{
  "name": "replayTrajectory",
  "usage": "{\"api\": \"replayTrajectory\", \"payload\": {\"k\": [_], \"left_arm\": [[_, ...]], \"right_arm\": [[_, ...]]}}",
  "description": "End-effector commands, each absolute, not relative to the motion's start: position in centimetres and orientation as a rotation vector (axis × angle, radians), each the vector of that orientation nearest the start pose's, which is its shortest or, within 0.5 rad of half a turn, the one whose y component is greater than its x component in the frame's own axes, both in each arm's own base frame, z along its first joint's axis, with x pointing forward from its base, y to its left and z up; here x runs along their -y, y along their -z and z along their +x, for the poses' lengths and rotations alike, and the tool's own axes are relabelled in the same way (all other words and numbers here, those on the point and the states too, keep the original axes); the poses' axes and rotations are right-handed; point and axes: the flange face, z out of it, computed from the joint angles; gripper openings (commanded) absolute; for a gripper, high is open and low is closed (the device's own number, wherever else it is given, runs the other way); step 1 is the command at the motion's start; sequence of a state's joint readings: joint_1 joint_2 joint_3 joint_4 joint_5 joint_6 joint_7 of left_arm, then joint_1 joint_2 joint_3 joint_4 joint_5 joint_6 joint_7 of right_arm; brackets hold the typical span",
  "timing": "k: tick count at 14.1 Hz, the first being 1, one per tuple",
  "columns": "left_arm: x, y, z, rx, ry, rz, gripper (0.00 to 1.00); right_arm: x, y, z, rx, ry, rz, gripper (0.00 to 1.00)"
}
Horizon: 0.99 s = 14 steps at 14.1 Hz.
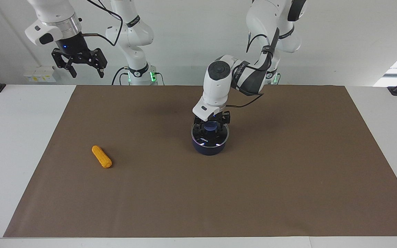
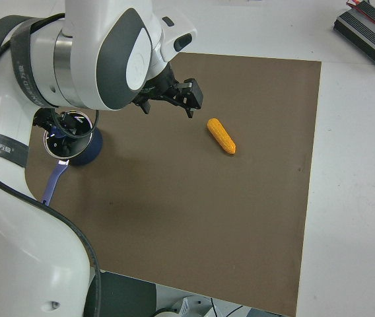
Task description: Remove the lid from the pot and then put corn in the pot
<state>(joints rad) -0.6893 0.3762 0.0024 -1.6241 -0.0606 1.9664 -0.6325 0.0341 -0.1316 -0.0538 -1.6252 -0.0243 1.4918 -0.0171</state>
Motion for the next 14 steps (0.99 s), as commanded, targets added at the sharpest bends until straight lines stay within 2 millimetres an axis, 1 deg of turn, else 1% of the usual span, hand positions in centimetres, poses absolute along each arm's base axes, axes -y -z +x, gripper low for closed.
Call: {"api": "replayTrajectory", "payload": {"k": [1, 2, 3, 4, 6, 8, 10, 11, 12, 13, 14], "left_arm": [[42.3, -40.4, 50.4, -0.019, -0.130, -3.150, 0.59], [42.2, -40.8, 50.4, -0.019, -0.139, -3.144, 0.36], [42.2, -40.9, 50.4, -0.019, -0.146, -3.140, 0.12], [42.1, -41.2, 50.4, -0.021, -0.141, -3.141, 0.00], [42.1, -42.1, 50.4, -0.022, -0.131, -3.148, 0.00], [41.7, -43.3, 50.8, -0.014, -0.135, -3.144, 0.00], [40.9, -45.0, 51.6, 0.003, -0.139, -3.136, 0.00], [40.1, -46.1, 52.1, 0.017, -0.120, -3.147, 0.00], [38.8, -47.4, 52.8, 0.049, -0.100, -3.164, 0.00], [37.5, -48.1, 53.5, 0.081, -0.095, -3.171, 0.00], [36.2, -48.9, 54.0, 0.099, -0.090, -3.179, 0.00]], "right_arm": [[2.9, -67.3, 49.7, -0.007, 0.022, -3.171, 1.00], [3.2, -67.7, 49.6, -0.005, 0.036, -3.174, 1.00], [3.2, -67.4, 49.6, 0.017, 0.036, -3.171, 1.00], [3.2, -66.9, 49.8, 0.044, 0.019, -3.171, 1.00], [3.5, -65.0, 50.2, 0.061, -0.018, -3.169, 1.00], [3.8, -63.1, 51.3, 0.056, 0.049, -3.167, 1.00], [3.8, -60.3, 53.0, 0.085, 0.069, -3.166, 1.00], [3.9, -58.4, 54.3, 0.120, 0.052, -3.165, 1.00], [4.3, -56.0, 55.9, 0.163, 0.036, -3.165, 1.00], [4.7, -53.5, 57.8, 0.227, 0.061, -3.164, 1.00], [4.8, -50.8, 59.6, 0.332, 0.081, -3.161, 1.00]]}}
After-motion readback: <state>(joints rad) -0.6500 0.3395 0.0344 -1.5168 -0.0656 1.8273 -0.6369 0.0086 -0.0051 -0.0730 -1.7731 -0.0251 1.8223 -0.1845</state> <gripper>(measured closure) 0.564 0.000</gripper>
